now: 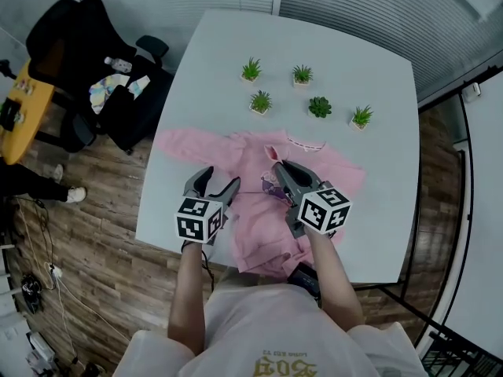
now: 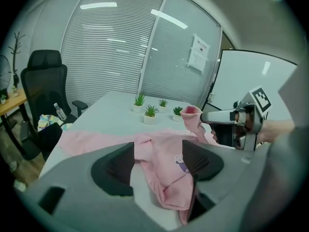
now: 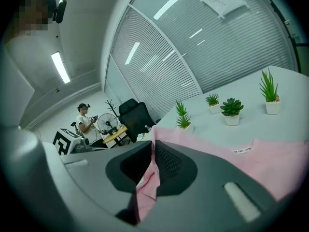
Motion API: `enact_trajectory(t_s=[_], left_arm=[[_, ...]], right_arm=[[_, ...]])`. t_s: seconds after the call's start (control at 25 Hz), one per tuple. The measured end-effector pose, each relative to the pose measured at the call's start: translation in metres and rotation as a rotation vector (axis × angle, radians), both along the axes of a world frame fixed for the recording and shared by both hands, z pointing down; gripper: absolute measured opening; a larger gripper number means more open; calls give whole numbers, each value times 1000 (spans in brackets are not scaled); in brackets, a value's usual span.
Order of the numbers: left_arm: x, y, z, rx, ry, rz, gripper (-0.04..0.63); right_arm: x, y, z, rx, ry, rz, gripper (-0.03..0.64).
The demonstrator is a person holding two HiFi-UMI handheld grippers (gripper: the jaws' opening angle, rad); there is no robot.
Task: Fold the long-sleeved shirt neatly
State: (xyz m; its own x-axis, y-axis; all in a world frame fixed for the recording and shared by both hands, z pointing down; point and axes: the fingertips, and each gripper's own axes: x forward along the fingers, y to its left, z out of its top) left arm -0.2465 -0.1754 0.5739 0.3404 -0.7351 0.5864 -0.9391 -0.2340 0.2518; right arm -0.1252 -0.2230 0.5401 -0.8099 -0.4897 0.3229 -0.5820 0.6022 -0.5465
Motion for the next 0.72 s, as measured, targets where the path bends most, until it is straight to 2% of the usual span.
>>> enact_trajectory(t_s=[0.44, 0.72], left_arm=[[-15, 6, 39, -84, 3, 12, 319], [-14, 2, 50, -98, 15, 30, 321]], right_arm=[[-35, -4, 64, -74, 112, -42, 35], [-40, -5, 86, -103, 161, -41, 38]])
